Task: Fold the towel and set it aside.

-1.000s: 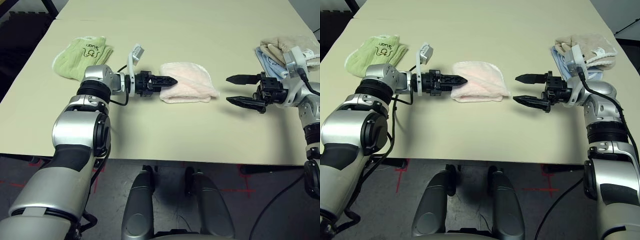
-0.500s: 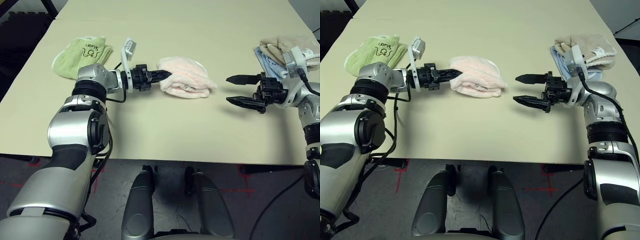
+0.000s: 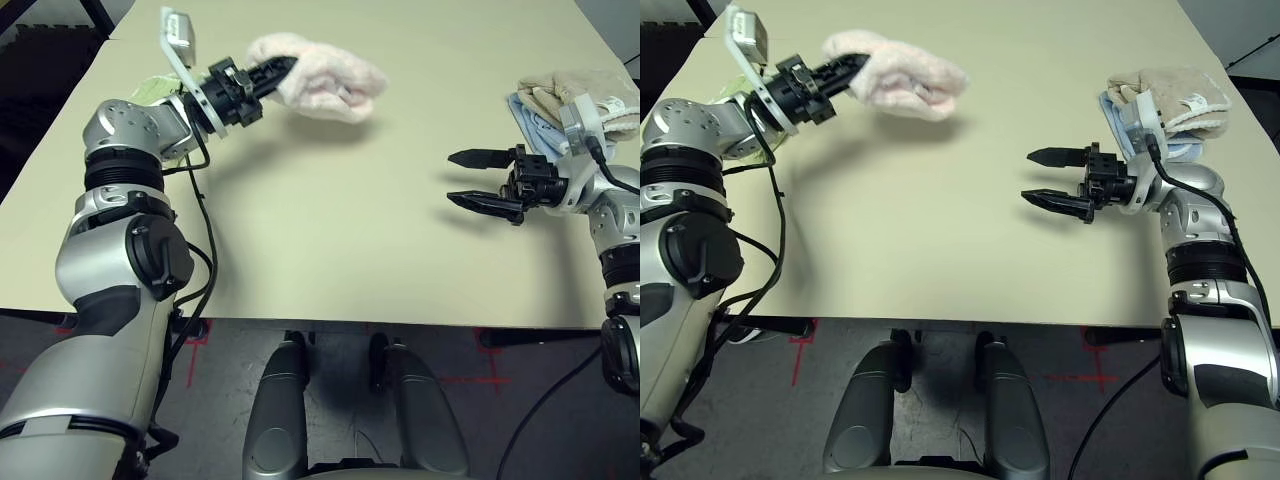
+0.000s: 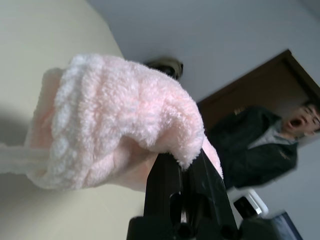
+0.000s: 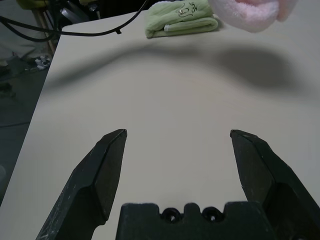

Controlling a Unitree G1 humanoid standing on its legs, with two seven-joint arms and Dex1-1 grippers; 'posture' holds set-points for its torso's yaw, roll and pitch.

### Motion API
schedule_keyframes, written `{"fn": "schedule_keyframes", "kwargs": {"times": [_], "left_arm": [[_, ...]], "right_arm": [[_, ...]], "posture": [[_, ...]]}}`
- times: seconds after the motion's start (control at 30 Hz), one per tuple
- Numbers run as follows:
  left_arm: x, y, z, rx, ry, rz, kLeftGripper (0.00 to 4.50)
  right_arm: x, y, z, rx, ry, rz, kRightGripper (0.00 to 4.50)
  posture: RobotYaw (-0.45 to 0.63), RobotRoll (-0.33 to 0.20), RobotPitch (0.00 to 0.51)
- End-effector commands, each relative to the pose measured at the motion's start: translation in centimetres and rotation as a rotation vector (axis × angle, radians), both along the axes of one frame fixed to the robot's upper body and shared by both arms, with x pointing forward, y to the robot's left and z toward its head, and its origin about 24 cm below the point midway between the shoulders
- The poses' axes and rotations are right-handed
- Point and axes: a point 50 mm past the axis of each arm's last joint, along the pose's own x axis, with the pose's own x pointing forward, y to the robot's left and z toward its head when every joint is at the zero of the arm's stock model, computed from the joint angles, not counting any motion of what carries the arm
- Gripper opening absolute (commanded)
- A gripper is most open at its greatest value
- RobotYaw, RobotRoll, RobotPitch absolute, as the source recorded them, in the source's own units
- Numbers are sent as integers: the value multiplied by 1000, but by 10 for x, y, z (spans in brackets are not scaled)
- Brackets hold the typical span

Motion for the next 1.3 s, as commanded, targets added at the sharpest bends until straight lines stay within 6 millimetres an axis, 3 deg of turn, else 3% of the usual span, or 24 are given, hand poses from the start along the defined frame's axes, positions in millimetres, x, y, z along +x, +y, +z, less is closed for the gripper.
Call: {"fn": "schedule_keyframes", "kwargs": {"times": [0.03,0.27,0.63,0.73,0.93,1.3], "left_arm": [[-3,16,18,-2,-97,109,81],[-7,37,11,21,-111,216,81],[-9,83,13,63,-256,559,81],[-8,88,14,75,-280,612,81],[-6,101,-5,163,-257,759,81],[-7,111,-24,193,-233,867,81]], "right_arm": [[2,4,3,69,-17,-13,4500],[5,16,11,150,-56,2,4500],[5,19,9,129,-45,18,4500],[5,18,9,127,-43,18,4500],[4,19,10,125,-45,21,4500],[3,20,10,123,-44,24,4500]], "posture": [[38,0,243],[49,0,242],[52,0,240],[51,0,239],[46,0,237],[43,0,240]]}}
